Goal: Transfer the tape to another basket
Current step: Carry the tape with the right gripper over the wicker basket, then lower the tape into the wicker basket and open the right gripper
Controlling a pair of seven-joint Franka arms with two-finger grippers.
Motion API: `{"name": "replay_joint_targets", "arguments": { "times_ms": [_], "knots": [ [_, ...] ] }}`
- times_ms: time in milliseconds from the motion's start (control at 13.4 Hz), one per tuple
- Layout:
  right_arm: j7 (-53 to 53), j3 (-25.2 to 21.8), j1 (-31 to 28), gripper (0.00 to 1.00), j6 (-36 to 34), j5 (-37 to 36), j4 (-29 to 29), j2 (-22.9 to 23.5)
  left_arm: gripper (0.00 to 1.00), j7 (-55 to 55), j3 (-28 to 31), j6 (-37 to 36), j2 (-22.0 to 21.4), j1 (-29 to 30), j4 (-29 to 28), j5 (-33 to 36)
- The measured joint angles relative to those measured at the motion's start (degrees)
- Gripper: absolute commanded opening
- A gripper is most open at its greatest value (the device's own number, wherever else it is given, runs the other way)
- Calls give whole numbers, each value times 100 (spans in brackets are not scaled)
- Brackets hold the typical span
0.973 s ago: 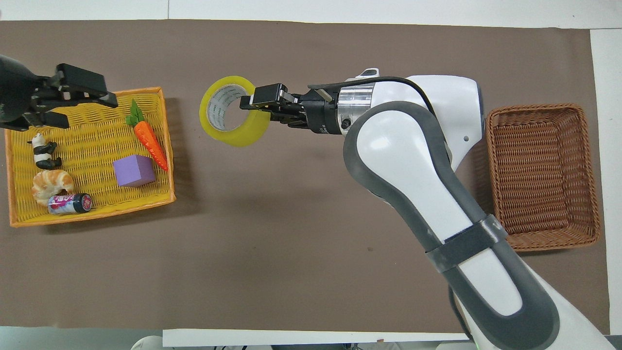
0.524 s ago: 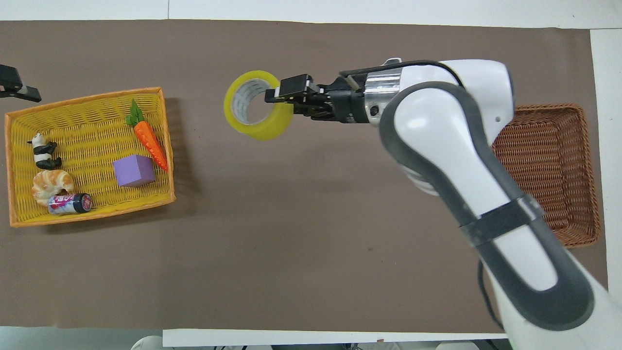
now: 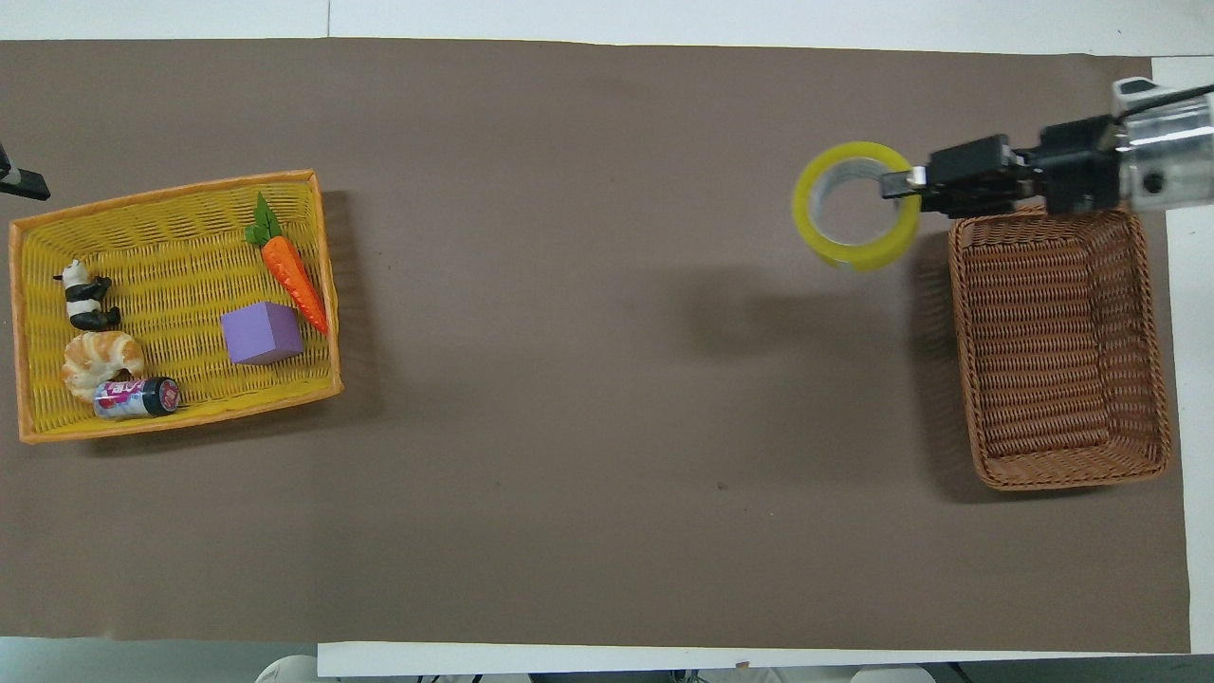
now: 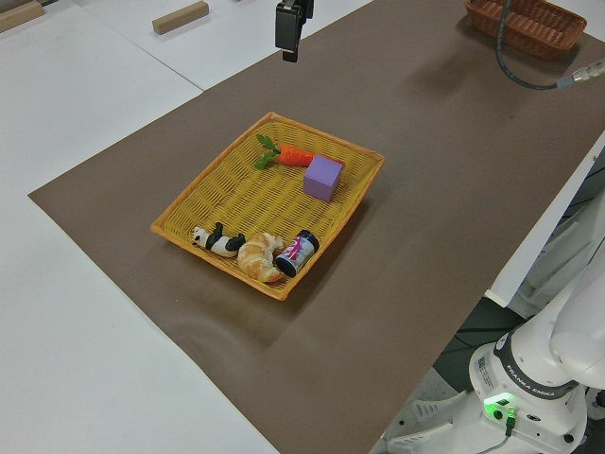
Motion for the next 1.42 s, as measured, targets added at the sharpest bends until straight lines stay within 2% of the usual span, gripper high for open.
{"name": "replay_joint_targets", "arguments": {
  "times_ms": [150, 374, 599, 973, 1048, 1198, 1273, 1348, 1422],
  "knots": [
    [-695, -5, -933, 0, -430, -711, -18, -23, 99, 49, -52, 0, 0, -80, 0, 551],
    [-1562, -5, -1772, 0, -588, -1278, -347, -11, 99, 127, -120, -255, 0, -273, 20, 1061],
    [-2195, 8, -1963, 0, -181, -1394, -864, 134, 99, 348, -187, -623, -1, -275, 105, 1439],
    [-2713, 86, -1926, 0, 633, -1567, -1368, 303, 99, 648, -358, -675, 103, -275, 107, 1713],
    [-2816, 86, -1928, 6, 667, -1590, -1406, 303, 99, 655, -362, -675, 140, -270, 107, 1718],
    [-2901, 96, -1925, 43, 666, -1713, -1406, 287, 99, 662, -396, -676, 177, -150, 108, 1727],
    [-2945, 101, -1913, 87, 666, -1800, -1397, 269, 99, 678, -493, -676, 176, 12, 116, 1728],
    [-3004, 102, -1893, 100, 670, -1882, -1388, 255, 100, 698, -628, -676, 175, 193, 124, 1728],
    [-3028, 101, -1884, 100, 749, -2008, -1383, 248, 99, 706, -774, -676, 174, 361, 129, 1728]
  ]
}}
